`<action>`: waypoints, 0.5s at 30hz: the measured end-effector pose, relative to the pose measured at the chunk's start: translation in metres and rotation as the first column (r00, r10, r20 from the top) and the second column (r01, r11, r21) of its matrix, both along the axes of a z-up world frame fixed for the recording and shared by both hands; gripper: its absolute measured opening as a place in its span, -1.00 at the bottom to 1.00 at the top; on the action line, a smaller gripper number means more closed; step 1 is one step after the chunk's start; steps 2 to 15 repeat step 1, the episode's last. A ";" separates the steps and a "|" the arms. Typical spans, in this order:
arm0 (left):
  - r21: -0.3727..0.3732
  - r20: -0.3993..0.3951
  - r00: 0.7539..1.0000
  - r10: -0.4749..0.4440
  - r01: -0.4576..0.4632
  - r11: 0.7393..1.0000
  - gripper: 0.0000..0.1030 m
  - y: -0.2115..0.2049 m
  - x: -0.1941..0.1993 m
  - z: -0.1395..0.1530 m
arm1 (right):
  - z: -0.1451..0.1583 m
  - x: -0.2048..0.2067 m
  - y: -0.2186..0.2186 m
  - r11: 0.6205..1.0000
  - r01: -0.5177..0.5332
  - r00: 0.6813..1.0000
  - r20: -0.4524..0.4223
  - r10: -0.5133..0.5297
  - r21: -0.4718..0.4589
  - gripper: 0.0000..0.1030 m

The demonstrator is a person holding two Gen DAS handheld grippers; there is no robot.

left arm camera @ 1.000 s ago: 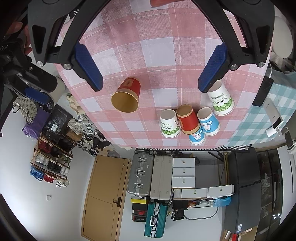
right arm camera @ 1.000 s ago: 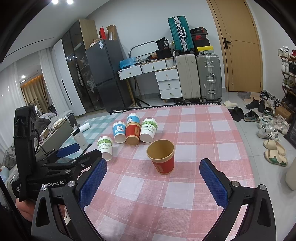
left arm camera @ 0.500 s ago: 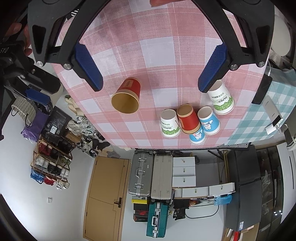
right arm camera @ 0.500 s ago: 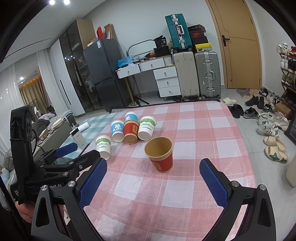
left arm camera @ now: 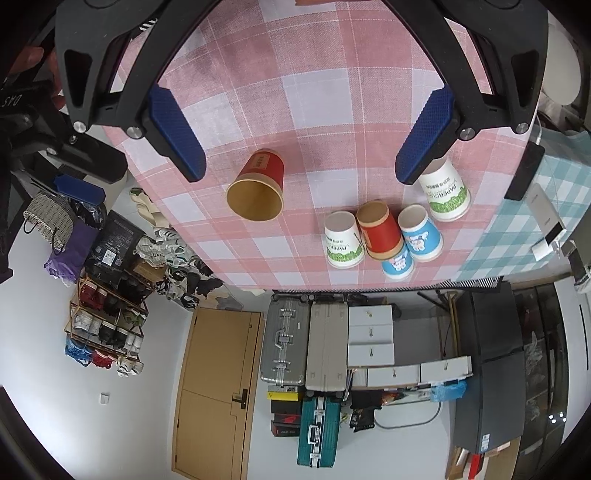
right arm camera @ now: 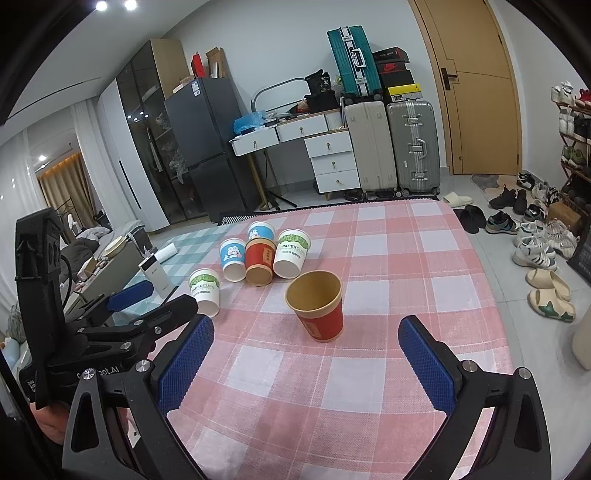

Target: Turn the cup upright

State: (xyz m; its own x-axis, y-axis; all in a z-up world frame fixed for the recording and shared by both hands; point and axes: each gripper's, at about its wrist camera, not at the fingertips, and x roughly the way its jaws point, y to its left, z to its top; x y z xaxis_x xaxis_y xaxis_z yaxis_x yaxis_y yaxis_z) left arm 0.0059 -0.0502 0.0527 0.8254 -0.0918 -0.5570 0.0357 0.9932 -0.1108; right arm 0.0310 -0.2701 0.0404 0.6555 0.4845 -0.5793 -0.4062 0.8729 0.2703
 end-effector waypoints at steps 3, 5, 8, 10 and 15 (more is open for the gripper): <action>0.001 0.003 1.000 -0.001 0.001 1.000 0.99 -0.001 0.000 0.001 | 0.000 0.000 0.000 1.000 0.002 1.000 0.000 -0.002 -0.001 0.98; 0.001 0.003 1.000 -0.001 0.001 1.000 0.99 -0.001 0.000 0.001 | 0.000 0.000 0.000 1.000 0.002 1.000 0.000 -0.002 -0.001 0.98; 0.001 0.003 1.000 -0.001 0.001 1.000 0.99 -0.001 0.000 0.001 | 0.000 0.000 0.000 1.000 0.002 1.000 0.000 -0.002 -0.001 0.98; 0.001 0.003 1.000 -0.001 0.001 1.000 0.99 -0.001 0.000 0.001 | 0.000 0.000 0.000 1.000 0.002 1.000 0.000 -0.002 -0.001 0.98; 0.001 0.003 1.000 -0.001 0.001 1.000 0.99 -0.001 0.000 0.001 | 0.000 0.000 0.000 1.000 0.002 1.000 0.000 -0.002 -0.001 0.98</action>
